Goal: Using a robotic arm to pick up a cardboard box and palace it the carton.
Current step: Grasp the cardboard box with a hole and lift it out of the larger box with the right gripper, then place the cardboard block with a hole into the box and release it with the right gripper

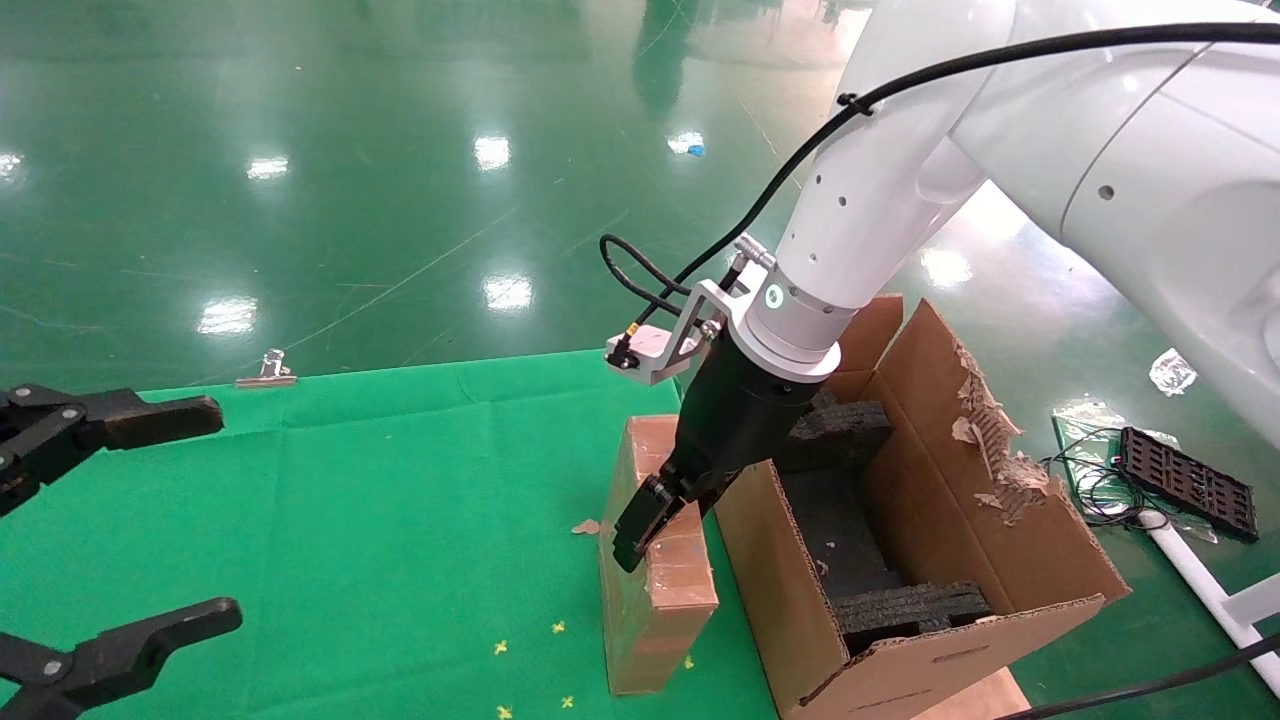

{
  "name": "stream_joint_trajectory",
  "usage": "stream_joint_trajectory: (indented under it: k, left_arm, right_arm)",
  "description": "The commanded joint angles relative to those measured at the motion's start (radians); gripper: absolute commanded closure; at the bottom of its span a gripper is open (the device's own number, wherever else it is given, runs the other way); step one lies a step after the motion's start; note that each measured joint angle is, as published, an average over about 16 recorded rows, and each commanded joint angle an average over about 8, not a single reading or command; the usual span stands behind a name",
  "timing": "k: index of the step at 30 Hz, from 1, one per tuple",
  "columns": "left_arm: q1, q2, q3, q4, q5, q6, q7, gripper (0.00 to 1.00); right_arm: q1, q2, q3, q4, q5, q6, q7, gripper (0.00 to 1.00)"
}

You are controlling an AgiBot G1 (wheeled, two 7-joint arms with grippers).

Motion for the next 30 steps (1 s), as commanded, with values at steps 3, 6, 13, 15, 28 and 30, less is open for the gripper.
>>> stream_joint_trajectory:
  k: [3,6,13,15,28,30]
  left_arm:
    - [0.0,0.0,0.0,0.0,0.0,0.0,0.0,1.0]
    - [0.0,0.0,0.0,0.0,0.0,0.0,0.0,1.0]
    - [0.0,0.0,0.001,0.0,-0.001,0.0,0.0,1.0]
    - [0.0,0.0,0.001,0.0,-0.001,0.0,0.001,1.0]
    - [0.0,-0.001,0.002,0.0,-0.001,-0.001,0.001,1.0]
    - [0.0,-0.001,0.002,0.0,-0.001,-0.001,0.001,1.0]
  right_arm:
    - [0.001,0.005,-0.005,0.008,0.003,0.0,-0.001,1.0]
    - [0.004,0.01,-0.01,0.016,0.004,-0.001,-0.006,1.0]
    - [0.038,0.039,-0.01,0.053,-0.002,0.013,-0.044,1.0]
    - [0.06,0.056,-0.002,0.07,-0.004,0.023,-0.066,1.0]
    - [0.339,0.323,0.111,0.1,-0.027,0.133,-0.258,1.0]
    - [0.372,0.357,0.113,0.082,-0.047,0.135,-0.269,1.0]
